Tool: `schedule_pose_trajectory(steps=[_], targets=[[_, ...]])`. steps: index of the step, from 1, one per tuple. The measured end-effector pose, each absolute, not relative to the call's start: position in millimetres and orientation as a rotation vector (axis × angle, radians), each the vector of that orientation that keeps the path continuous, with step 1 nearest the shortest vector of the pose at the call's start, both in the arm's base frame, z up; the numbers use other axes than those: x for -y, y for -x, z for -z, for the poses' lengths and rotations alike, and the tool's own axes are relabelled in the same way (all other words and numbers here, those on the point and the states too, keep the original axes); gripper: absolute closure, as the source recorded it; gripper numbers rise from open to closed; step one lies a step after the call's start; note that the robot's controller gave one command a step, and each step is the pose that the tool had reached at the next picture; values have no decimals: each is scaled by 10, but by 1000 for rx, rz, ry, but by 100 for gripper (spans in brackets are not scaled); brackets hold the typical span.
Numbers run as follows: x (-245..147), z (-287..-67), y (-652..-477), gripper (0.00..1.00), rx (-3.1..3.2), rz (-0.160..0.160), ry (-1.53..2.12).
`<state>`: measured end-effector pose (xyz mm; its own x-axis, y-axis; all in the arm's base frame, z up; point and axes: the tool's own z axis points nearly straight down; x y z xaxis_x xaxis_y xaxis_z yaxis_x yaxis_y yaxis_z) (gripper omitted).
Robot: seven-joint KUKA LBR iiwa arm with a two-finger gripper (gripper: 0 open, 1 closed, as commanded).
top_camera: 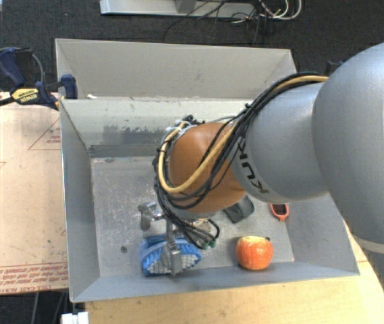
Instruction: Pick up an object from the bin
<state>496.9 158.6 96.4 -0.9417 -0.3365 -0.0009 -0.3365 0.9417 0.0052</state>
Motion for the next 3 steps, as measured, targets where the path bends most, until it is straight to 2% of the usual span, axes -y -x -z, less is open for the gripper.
schedule_pose_trajectory(steps=[1,2,3], targets=[[-1505,-1576,-4934,0,3084,6,-655],[-1482,-1002,-4838,0,3069,12,-667],[-1475,-751,-4847,0,3013,10,-1014]])
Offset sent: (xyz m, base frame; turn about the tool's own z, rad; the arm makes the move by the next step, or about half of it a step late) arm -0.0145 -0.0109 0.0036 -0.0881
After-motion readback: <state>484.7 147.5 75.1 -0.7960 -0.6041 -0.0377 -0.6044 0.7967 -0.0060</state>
